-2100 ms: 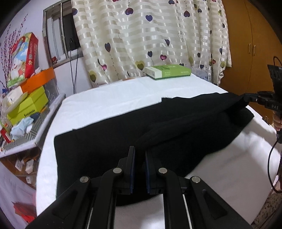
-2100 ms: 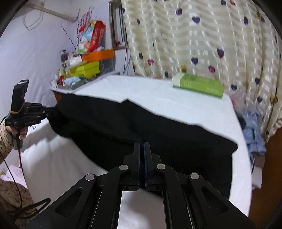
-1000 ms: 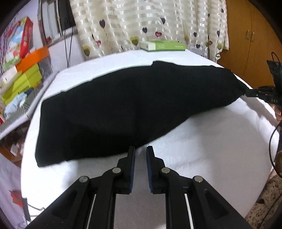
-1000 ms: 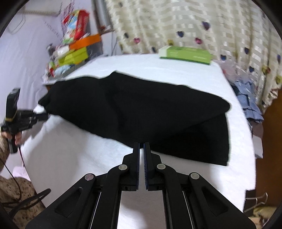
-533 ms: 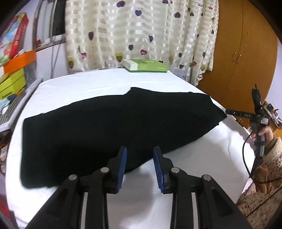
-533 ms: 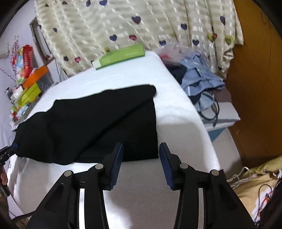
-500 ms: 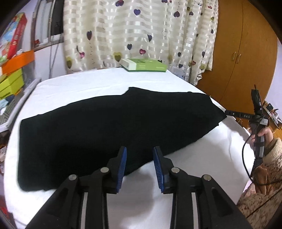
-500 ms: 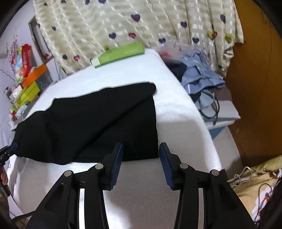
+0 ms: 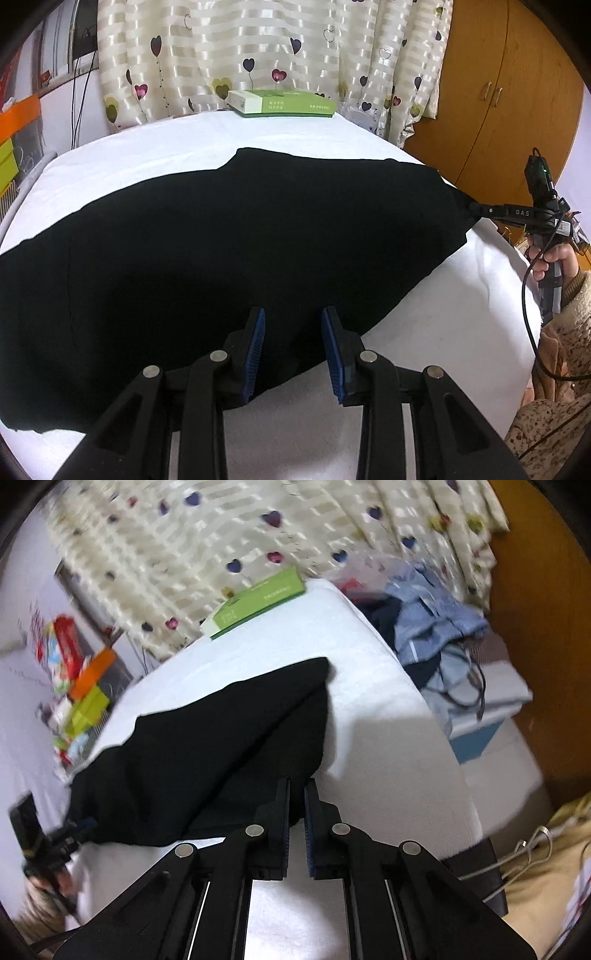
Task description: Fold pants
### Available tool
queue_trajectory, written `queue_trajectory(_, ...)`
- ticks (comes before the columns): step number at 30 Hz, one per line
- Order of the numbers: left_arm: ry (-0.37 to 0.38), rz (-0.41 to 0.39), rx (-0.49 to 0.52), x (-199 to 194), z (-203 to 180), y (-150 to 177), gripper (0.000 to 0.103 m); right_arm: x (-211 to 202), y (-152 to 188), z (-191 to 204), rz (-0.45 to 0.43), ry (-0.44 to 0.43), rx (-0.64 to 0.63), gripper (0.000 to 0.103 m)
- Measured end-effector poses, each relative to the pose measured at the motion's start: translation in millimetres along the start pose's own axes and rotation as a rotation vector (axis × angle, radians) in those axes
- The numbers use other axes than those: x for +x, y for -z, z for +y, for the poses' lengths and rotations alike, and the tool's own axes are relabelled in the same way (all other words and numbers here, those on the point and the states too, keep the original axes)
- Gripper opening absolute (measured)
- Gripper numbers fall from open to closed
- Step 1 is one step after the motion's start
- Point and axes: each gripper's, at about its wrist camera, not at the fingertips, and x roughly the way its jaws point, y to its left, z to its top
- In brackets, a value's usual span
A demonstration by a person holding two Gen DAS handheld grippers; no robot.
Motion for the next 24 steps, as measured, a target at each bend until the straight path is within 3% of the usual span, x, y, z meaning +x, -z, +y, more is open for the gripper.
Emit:
queue_trajectory(5, 0.007, 0.011, 0.007, 1, -3, 1, 0.037, 2, 1, 10, 0.007, 0.056, -0.056, 0.012)
queue_trajectory(6, 0.006, 0.016, 0.011, 1, -4, 0, 0.037, -1, 1, 14, -0.004, 0.104, -0.080, 0.021)
queue_trajectory(7, 0.003, 0.021, 0.019, 1, -5, -1, 0.038, -1, -1, 16, -0.006, 0.143, -0.089, 0.022)
queue_trajectory(8, 0.002, 0.024, 0.025, 0, -6, -1, 0.038, -6, -4, 21, -0.025, 0.278, -0.136, 0.022)
queue_trajectory(11, 0.009, 0.018, 0.029, -5, -9, -5, 0.038, -10, -7, 25, -0.055, 0.296, -0.173, 0.022)
queue_trajectory(13, 0.020, -0.012, 0.036, -11, -14, -11, 0.038, -10, -12, 37, -0.078, 0.179, -0.196, 0.026)
queue_trajectory(16, 0.048, -0.058, 0.051, -17, -23, -21, 0.038, 5, -15, 45, -0.031, 0.063, -0.186, 0.042)
queue_trajectory(17, 0.054, -0.068, 0.057, -16, -26, -24, 0.040, 12, -16, 47, -0.016, 0.031, -0.179, 0.043)
queue_trajectory(24, 0.080, -0.066, 0.063, 3, -36, -38, 0.042, 42, -26, 54, 0.066, -0.040, -0.127, 0.043)
